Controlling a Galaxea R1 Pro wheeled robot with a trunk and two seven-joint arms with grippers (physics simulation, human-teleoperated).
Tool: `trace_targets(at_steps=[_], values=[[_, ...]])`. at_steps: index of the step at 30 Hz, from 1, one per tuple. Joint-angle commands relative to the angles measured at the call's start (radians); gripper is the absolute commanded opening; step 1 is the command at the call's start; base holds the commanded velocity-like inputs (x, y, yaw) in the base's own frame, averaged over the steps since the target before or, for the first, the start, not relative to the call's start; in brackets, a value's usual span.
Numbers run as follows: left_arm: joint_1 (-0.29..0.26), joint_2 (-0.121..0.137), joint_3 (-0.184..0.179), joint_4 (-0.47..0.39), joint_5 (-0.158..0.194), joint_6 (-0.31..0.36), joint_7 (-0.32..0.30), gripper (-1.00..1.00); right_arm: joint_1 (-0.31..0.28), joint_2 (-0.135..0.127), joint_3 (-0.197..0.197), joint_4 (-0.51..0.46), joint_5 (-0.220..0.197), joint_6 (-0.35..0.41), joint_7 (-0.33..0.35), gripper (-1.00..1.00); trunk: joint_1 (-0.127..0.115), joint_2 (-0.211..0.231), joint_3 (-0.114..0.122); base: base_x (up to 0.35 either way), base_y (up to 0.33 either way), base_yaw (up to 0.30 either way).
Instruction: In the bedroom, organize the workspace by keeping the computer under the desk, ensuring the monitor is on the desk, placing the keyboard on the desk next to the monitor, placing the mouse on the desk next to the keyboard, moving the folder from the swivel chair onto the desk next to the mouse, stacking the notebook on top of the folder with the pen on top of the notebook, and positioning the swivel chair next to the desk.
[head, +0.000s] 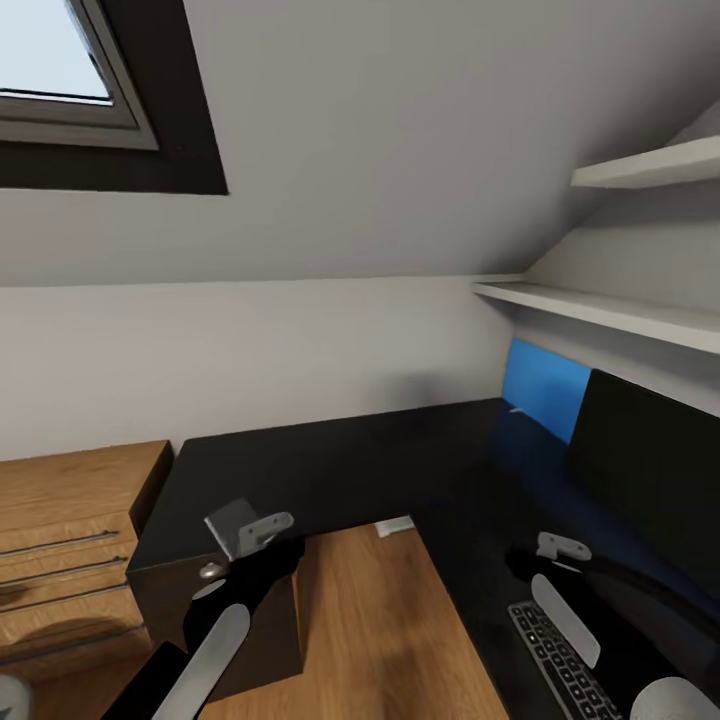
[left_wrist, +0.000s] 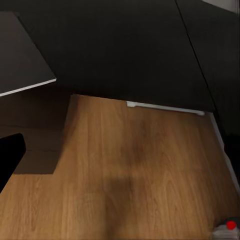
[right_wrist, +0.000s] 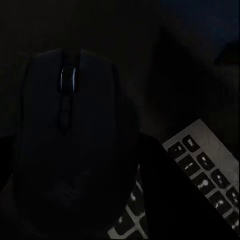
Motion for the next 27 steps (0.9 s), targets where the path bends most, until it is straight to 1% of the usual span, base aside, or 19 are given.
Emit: trace_targets(at_steps=[1,3,4,5,8,16,17,19,21,22,26,27], values=[[-0.001,0.001,-0.002,-0.002,0.007,0.001,0.009,1.00,-0.004,0.000,0.006,0.005,-0.009,-0.005,-0.010,-1.00,0.000,-0.001,-0.002,0.000,0.000,-0.095],[-0.001,0.001,-0.002,-0.002,0.007,0.001,0.009,1.00,-0.004,0.001,0.007,0.006,-0.002,-0.006,-0.009,-1.00,0.000,-0.001,-0.001,0.000,0.000,-0.055],[-0.001,0.001,-0.002,-0.002,0.007,0.001,0.009,1.00,-0.005,0.003,0.010,0.007,0.013,-0.007,-0.009,-1.00,0.000,-0.001,-0.001,0.000,0.000,-0.025],[-0.001,0.001,-0.002,-0.002,0.007,0.001,0.009,1.00,-0.005,0.008,0.014,0.007,0.056,-0.007,-0.009,-1.00,0.000,-0.001,-0.001,0.139,0.015,-0.007],[-0.001,0.001,-0.002,-0.002,0.007,0.001,0.009,1.00,-0.005,0.010,0.015,0.007,0.080,-0.007,-0.009,-1.00,0.000,-0.001,-0.001,0.239,0.046,-0.003],[-0.001,0.001,-0.002,-0.002,0.008,0.001,0.009,1.00,-0.006,0.011,0.015,0.019,0.091,-0.009,-0.009,-1.00,0.000,-0.001,-0.001,0.278,0.012,0.000],[-0.001,0.001,-0.002,-0.002,0.009,0.002,0.009,1.00,-0.006,0.011,0.014,0.031,0.092,-0.009,-0.009,-1.00,0.000,-0.001,-0.001,0.120,0.001,0.000],[-0.001,0.001,-0.002,-0.002,0.010,0.004,0.009,1.00,-0.017,0.011,0.013,0.086,0.093,-0.016,-0.009,-1.00,0.000,-0.001,-0.001,0.040,0.000,0.000],[-0.001,0.001,-0.002,-0.002,0.010,0.004,0.009,1.00,-0.052,0.011,0.013,0.154,0.093,-0.020,-0.009,-1.00,0.000,-0.001,-0.001,0.016,0.000,0.000],[-0.001,0.001,-0.002,-0.002,0.011,0.004,0.009,1.00,-0.061,0.011,0.013,0.173,0.093,-0.020,-0.009,-1.00,0.000,-0.001,-0.001,0.010,0.000,0.000],[-0.001,0.001,-0.002,-0.002,0.011,0.004,0.009,1.00,-0.061,0.011,0.013,0.173,0.093,-0.020,-0.009,-1.00,0.000,-0.001,-0.001,0.010,0.000,0.000],[-0.001,0.001,-0.002,-0.002,0.011,0.004,0.009,1.00,-0.070,0.011,0.013,0.193,0.093,-0.020,-0.009,-1.00,0.000,-0.001,-0.001,0.008,0.000,0.000]])
